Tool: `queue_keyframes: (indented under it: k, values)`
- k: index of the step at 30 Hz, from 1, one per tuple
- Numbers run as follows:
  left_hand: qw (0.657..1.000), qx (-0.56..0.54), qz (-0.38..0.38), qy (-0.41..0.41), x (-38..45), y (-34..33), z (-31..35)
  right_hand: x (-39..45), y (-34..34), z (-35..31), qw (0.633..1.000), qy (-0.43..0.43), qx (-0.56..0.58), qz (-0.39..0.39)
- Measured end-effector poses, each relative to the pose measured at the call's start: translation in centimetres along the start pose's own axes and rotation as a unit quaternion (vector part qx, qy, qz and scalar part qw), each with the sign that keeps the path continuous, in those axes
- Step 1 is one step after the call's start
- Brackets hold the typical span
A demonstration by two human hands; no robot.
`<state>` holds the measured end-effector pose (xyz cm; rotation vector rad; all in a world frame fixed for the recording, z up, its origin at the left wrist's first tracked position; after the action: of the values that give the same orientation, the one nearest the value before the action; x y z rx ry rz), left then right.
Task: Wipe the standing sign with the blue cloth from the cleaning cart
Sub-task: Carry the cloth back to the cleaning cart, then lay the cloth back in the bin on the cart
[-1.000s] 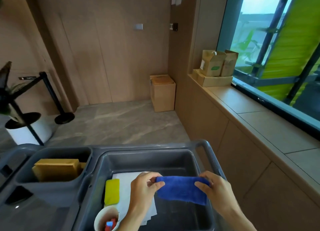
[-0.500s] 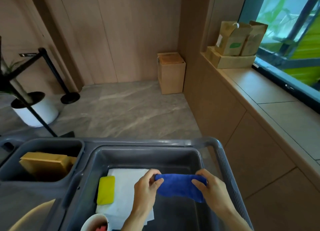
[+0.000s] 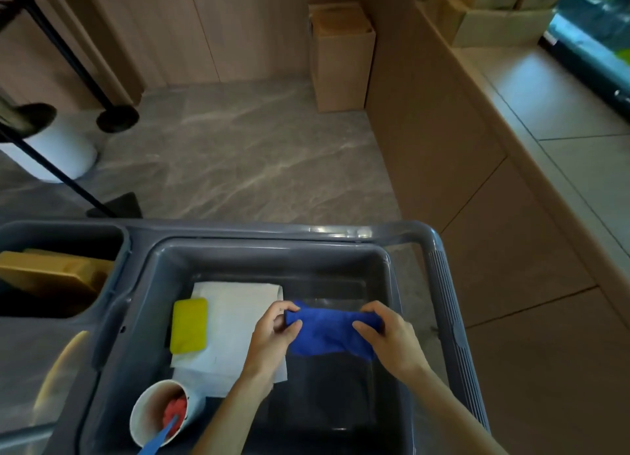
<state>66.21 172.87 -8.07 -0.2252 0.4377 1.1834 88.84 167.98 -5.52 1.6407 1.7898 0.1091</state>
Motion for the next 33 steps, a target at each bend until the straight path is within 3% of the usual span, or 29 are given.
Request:
queue_keyframes:
  k: [6, 10, 13, 16, 20, 27, 33]
  values:
    - [0.995, -0.092, -0.021, 0.039, 0.9, 0.8, -2.9, 1.5, -2.7, 1.8, 0.997, -0.050, 0.058, -0.030]
    - [0.996, -0.057, -0.034, 0.056, 2.2, 0.6, -4.0, 2.1, -4.6, 2.8, 0.987, -0.076, 0.132, -0.057]
    - [0.989, 0.009, 0.053, 0.134, 3.3, 1.2, -5.4, 2.2, -5.9, 3.6, 0.974, -0.106, 0.192, -0.063]
    - [0.992, -0.078, -0.052, 0.090, 3.4, 0.8, -6.2, 2.3, -6.8, 4.4, 0.964, -0.129, 0.225, -0.053]
    - [0.988, -0.096, -0.064, 0.098, 3.9, 1.2, -7.0, 2.6, -7.8, 4.9, 0.946, -0.132, 0.293, -0.053]
    - [0.989, -0.073, -0.082, 0.097, 5.0, 1.1, -7.9, 3.2, -8.3, 5.6, 0.920, -0.161, 0.359, 0.002]
    - [0.993, 0.010, -0.063, 0.101, 5.5, 1.1, -8.5, 4.4, -7.7, 5.8, 0.950, -0.150, 0.259, 0.088]
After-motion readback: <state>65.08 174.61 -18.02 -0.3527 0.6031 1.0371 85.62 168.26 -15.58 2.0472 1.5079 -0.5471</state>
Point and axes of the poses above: each hand's wrist, its own x-axis towards the middle knuckle, its own y-axis out of the back of the hand, z = x × y, the point moved 7 cm from there along x, towards the middle knuckle, and after that the axes turned 10 degrees about -z, right-handed, at the moved point
